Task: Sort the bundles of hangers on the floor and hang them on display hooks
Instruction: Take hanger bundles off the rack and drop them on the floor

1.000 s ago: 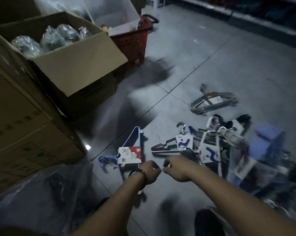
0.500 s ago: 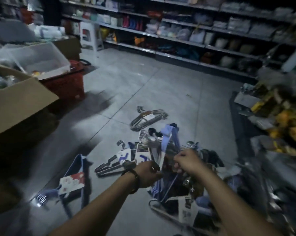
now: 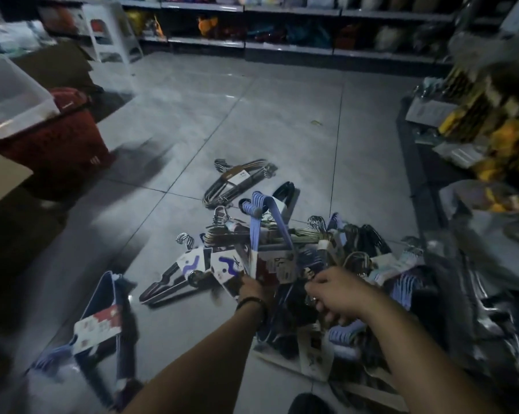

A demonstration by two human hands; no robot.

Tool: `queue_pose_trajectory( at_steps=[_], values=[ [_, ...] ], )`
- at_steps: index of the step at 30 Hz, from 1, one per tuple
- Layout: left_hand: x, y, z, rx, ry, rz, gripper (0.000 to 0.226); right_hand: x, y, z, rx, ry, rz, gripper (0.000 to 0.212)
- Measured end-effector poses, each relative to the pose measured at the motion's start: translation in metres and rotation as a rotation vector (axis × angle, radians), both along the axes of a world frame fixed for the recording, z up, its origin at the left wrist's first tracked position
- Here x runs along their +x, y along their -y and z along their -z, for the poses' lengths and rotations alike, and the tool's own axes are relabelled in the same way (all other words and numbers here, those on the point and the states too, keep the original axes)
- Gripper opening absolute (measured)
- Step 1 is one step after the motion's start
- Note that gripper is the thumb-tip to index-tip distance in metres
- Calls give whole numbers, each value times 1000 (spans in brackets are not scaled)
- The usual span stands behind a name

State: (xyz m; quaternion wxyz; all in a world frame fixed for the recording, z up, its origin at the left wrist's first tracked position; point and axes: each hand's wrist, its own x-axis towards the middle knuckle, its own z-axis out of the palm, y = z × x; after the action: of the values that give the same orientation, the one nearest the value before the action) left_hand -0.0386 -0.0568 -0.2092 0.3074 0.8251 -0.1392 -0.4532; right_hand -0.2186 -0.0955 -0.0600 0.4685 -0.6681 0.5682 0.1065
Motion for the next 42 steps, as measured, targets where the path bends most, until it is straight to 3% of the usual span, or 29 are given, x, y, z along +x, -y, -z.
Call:
queue_pose_trajectory(
  at_steps=[3, 6, 10, 13, 17, 22, 25, 29, 31, 33, 35, 37, 38, 41, 42],
  values=[
    [-2, -7, -8, 80, 262, 163, 39, -6, 8, 5, 49, -113, 41, 35],
    [-4, -10, -17, 44, 402, 294, 29, -6, 10, 4, 53, -146, 45, 34],
    [-5, -5, -31, -11, 483, 288, 31, 0, 3, -4, 61, -156, 25, 34],
    [-7, -3, -46, -100, 440, 219, 45, 2, -4, -9, 55, -144, 29, 28],
    [-10, -5, -76, -276, 362, 171, 21, 5, -11, -16, -49, -62, 77, 34],
    [6, -24, -116, -465, 325, 212, 21, 13, -18, -25, -107, 235, 222, 44],
    [21, -51, -145, -576, 315, 270, 17, 25, -27, -39, -173, 373, 242, 38],
    [48, -92, -180, -583, 330, 346, 18, 58, -57, -67, -277, 420, 233, 24],
    [65, -114, -200, -539, 333, 445, 23, 80, -77, -69, -295, 488, 235, 29],
    [83, -138, -221, -486, 200, 501, 24, 102, -100, -76, -270, 601, 242, 29],
    [111, -169, -240, -382, -52, 439, 21, 129, -132, -102, -258, 716, 229, 15],
    [130, -191, -251, -330, -166, 328, 11, 145, -150, -112, -269, 782, 178, 8],
    [137, -200, -256, -347, -152, 249, 13, 152, -158, -114, -303, 771, 152, 11],
    [166, -220, -257, -539, -76, 8, 54, 187, -188, -103, -326, 752, 68, 27],
    [170, -227, -257, -634, -129, -16, 51, 199, -197, -98, -326, 747, 50, 31]
  ],
)
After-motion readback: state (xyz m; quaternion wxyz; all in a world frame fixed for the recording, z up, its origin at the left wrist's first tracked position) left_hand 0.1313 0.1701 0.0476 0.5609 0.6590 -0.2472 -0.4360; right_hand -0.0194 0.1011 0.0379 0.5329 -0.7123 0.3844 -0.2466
